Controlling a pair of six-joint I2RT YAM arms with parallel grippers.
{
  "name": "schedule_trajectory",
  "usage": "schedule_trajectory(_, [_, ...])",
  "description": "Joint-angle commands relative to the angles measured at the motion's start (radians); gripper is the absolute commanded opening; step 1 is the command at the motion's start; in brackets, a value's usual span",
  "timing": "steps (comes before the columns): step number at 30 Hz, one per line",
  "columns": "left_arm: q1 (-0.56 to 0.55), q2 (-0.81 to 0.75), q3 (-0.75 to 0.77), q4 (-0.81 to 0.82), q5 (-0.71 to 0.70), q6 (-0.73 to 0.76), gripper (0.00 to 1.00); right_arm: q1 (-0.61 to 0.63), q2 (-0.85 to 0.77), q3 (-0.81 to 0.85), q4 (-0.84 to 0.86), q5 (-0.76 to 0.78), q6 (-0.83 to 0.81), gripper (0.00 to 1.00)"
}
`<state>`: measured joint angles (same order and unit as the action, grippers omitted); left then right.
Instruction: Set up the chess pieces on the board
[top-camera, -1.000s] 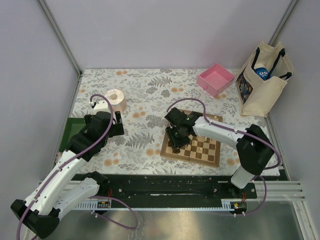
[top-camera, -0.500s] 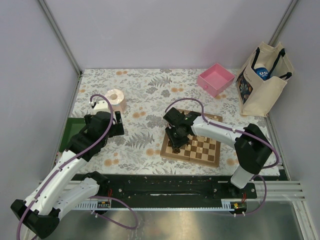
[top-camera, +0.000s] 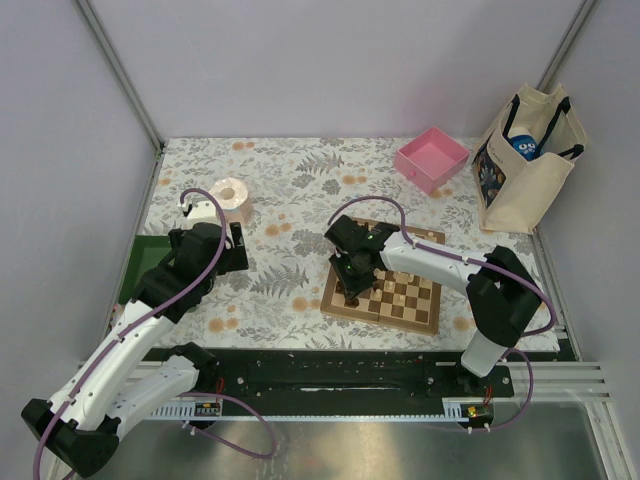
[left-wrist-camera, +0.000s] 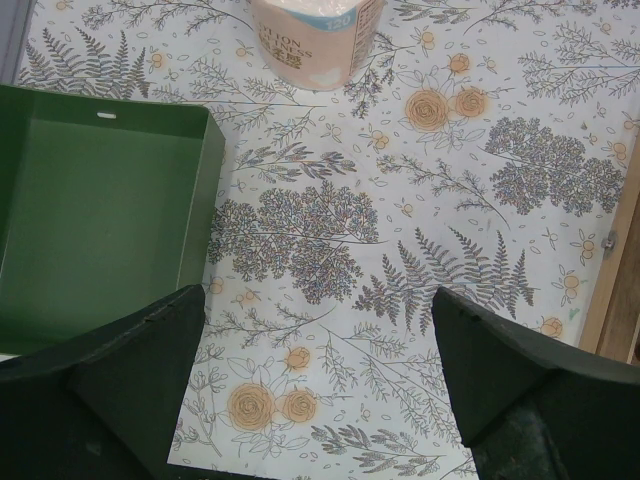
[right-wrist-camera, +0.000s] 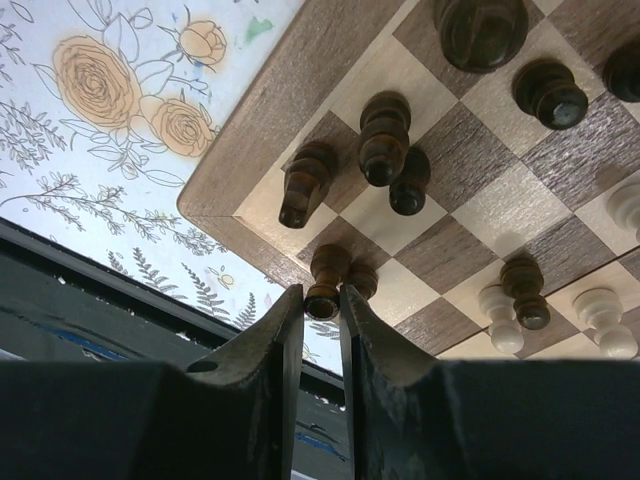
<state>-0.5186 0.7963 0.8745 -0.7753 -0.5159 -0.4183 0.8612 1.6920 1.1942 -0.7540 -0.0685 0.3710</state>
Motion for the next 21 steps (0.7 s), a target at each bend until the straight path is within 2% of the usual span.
schedule_trajectory(1, [0.003,-0.003,-0.005,0.011,0.004,0.001,0.99,0.013,-0.011,0.056,-0.005,0.004,-0.003,0.27])
schedule_trajectory(21, [0.003,-0.006,-0.003,0.013,0.007,0.003,0.99,0.035,0.011,0.085,0.053,0.003,0.048,0.25])
